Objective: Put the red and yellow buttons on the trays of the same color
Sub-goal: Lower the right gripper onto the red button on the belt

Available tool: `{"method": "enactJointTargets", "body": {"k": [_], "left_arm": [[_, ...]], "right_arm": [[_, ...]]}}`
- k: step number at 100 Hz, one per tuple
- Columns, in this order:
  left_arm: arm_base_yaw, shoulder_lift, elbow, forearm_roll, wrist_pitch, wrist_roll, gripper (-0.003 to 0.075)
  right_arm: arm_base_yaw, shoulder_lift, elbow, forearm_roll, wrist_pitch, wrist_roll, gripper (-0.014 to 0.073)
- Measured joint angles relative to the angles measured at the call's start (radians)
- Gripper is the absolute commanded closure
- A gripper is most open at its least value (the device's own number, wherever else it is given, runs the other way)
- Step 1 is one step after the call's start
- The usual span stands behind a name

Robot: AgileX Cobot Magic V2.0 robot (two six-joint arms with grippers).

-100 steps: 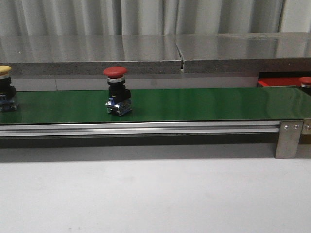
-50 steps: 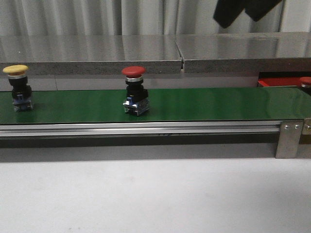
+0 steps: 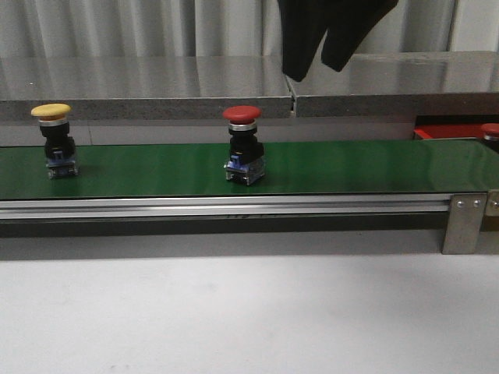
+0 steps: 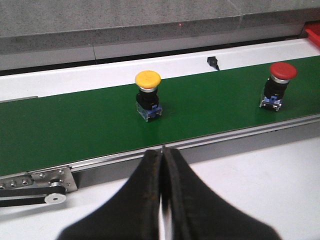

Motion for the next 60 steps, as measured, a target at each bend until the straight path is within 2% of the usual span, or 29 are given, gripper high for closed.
{"method": "enactJointTargets", "body": {"k": [26, 44, 60], "left_arm": [[0.000, 0.000, 0.000, 0.000, 0.000, 0.000, 0.0739], [0.000, 0.000, 0.000, 0.000, 0.000, 0.000, 0.0739], [0.000, 0.000, 0.000, 0.000, 0.000, 0.000, 0.0739]], "right_arm": [[0.000, 0.115, -0.068, 0.010, 0.029, -0.023, 0.0188], [0.000, 0.156, -0.083, 0.028, 0.026, -0.046, 0.0060], [0.000, 0.181, -0.084, 0.031, -0.009, -0.049, 0.0055]]}}
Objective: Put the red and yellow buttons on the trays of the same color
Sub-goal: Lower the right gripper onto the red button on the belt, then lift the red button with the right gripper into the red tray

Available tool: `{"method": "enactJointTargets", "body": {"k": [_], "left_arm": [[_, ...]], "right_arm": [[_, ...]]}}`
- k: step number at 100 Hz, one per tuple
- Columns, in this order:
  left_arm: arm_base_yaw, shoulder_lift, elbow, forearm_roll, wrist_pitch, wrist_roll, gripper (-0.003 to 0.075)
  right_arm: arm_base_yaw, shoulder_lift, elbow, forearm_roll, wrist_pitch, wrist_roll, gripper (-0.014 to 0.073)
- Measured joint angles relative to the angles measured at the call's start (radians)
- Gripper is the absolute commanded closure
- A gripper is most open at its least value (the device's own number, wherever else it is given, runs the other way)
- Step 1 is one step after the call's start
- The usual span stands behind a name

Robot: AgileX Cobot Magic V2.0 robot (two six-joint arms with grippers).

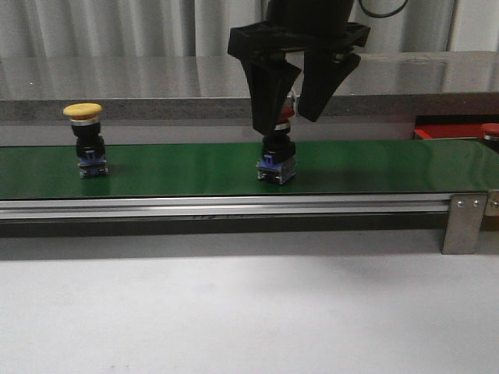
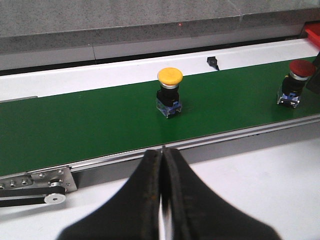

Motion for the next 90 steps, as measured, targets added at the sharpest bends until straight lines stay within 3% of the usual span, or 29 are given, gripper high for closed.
{"method": "enactJointTargets", "body": {"k": [15, 31, 40, 73, 90], "left_arm": [[0.000, 0.000, 0.000, 0.000, 0.000, 0.000, 0.0739], [0.000, 0.000, 0.000, 0.000, 0.000, 0.000, 0.0739], [0.000, 0.000, 0.000, 0.000, 0.000, 0.000, 0.0739], [0.000, 0.000, 0.000, 0.000, 0.000, 0.000, 0.0739], [0.000, 0.000, 0.000, 0.000, 0.000, 0.000, 0.0739]], "right_arm": [[0.000, 0.032, 0.000, -0.014, -0.048, 0.000, 0.0082], [-0.002, 0.050, 0.000, -0.017, -0.071, 0.001, 0.0266], [-0.008, 0.050, 0.000, -0.018, -0.077, 0.005, 0.0326], [-0.020, 0.012, 0.000, -0.021, -0.077, 0.007, 0.0340], [-0.093, -0.055, 0.000, -0.017, -0.068, 0.016, 0.0340]]}}
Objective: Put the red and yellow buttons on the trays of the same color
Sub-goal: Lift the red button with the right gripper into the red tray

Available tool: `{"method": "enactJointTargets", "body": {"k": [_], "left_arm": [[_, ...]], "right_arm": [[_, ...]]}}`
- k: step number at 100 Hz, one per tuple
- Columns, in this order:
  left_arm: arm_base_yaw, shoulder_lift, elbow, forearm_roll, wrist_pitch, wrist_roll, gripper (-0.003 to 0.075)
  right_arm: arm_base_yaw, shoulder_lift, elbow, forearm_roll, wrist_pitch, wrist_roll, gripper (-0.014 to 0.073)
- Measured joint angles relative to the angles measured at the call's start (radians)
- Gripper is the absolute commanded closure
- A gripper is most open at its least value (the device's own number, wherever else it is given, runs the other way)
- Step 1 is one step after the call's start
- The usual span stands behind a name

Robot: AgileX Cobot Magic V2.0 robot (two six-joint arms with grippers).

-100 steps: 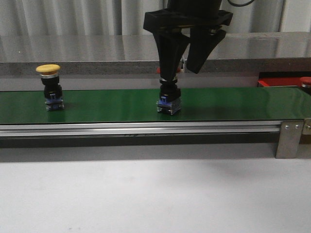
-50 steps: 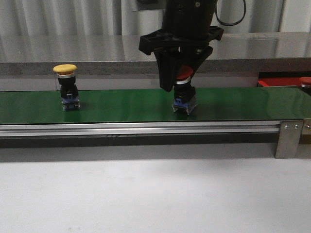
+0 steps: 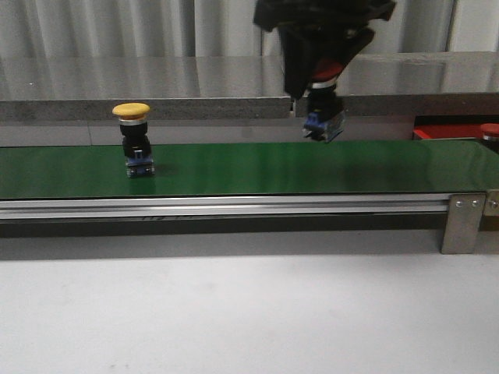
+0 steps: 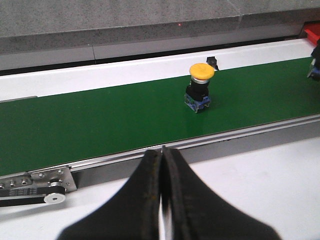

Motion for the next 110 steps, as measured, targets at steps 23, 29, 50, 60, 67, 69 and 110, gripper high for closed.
{"method": "enactJointTargets", "body": {"k": [23, 29, 50, 60, 67, 69, 110], "left_arm": [[0.000, 0.000, 0.000, 0.000, 0.000, 0.000, 0.0739], [0.000, 0.000, 0.000, 0.000, 0.000, 0.000, 0.0739], [0.000, 0.000, 0.000, 0.000, 0.000, 0.000, 0.0739], [0.000, 0.000, 0.000, 0.000, 0.000, 0.000, 0.0739], [0.000, 0.000, 0.000, 0.000, 0.000, 0.000, 0.0739], [0.000, 0.000, 0.000, 0.000, 0.000, 0.000, 0.0739], [0.000, 0.000, 0.000, 0.000, 0.000, 0.000, 0.0739]], "right_arm": [[-0.189, -0.067, 0.000, 0.000, 0.008, 0.036, 0.0340], [-0.245, -0.073, 0.000, 0.000, 0.011, 0.040, 0.0340], [-0.413, -0.074, 0.000, -0.002, 0.018, 0.073, 0.0340], [-0.482, -0.074, 0.000, -0.002, 0.015, 0.093, 0.0340], [-0.527, -0.074, 0.000, -0.002, 0.008, 0.105, 0.0340], [-0.540, -0.074, 0.000, -0.002, 0.006, 0.107, 0.0340], [-0.711, 0.017, 0.000, -0.002, -0.038, 0.169, 0.0340]]}}
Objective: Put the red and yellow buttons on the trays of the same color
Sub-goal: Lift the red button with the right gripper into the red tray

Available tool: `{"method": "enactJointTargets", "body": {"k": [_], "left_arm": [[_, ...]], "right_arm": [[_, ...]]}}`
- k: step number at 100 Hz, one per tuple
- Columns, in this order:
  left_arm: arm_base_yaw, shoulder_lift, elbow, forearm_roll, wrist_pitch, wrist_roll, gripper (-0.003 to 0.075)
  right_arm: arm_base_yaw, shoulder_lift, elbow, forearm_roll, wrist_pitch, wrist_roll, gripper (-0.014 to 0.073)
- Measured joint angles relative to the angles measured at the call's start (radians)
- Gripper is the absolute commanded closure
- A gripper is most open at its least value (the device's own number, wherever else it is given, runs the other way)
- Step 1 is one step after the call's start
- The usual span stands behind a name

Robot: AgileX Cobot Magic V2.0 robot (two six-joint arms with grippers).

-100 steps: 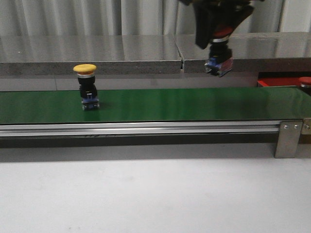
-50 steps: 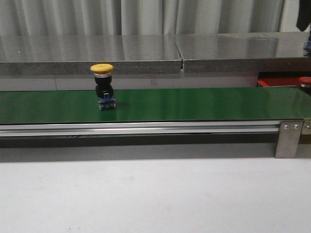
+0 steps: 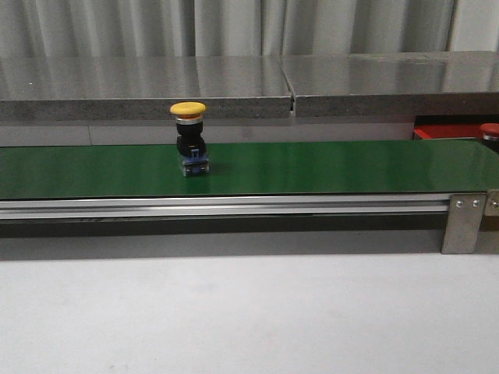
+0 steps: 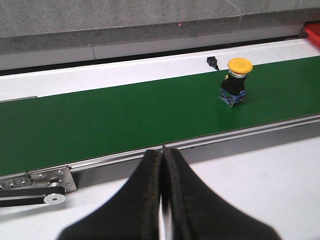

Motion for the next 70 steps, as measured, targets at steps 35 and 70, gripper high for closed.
{"method": "enactJointTargets", "body": {"k": [35, 70], "left_arm": [[0.000, 0.000, 0.000, 0.000, 0.000, 0.000, 0.0739], [0.000, 0.000, 0.000, 0.000, 0.000, 0.000, 0.0739]], "right_arm": [[-0.022, 0.139, -0.018, 0.041, -0.119, 0.005, 0.0340], [-0.022, 0.296, -0.213, 0.062, -0.092, 0.005, 0.0340]]}}
